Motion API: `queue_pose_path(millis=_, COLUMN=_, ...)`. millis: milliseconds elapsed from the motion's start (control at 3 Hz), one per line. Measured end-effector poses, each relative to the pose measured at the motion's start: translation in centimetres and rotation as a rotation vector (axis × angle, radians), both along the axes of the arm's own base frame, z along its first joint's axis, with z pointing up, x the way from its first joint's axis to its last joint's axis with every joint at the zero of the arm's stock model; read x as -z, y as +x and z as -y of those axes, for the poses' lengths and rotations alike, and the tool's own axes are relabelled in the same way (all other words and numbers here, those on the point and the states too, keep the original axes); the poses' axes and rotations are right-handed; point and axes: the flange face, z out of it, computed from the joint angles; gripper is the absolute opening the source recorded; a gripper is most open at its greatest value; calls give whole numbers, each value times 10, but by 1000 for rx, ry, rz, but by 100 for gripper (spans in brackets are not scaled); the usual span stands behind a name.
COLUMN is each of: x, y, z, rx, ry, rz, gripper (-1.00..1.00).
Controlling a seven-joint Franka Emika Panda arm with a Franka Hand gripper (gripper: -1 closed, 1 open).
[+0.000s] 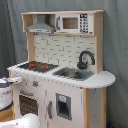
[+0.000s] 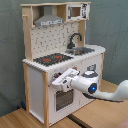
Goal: Play with the kitchen
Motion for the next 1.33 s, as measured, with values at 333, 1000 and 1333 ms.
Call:
queue_pose_path(millis=333, x=0, y=0, z=0, rx=0, ry=0, rz=0, gripper=100)
queue_pose_path(millis=1000, x=-4, y=-6, z=-1, rx=36, ry=211, rz=-13, gripper=100)
queue_pose_path(millis=1333, x=2, y=-27, z=-6, rx=59, ry=260, rz=-17, gripper=100)
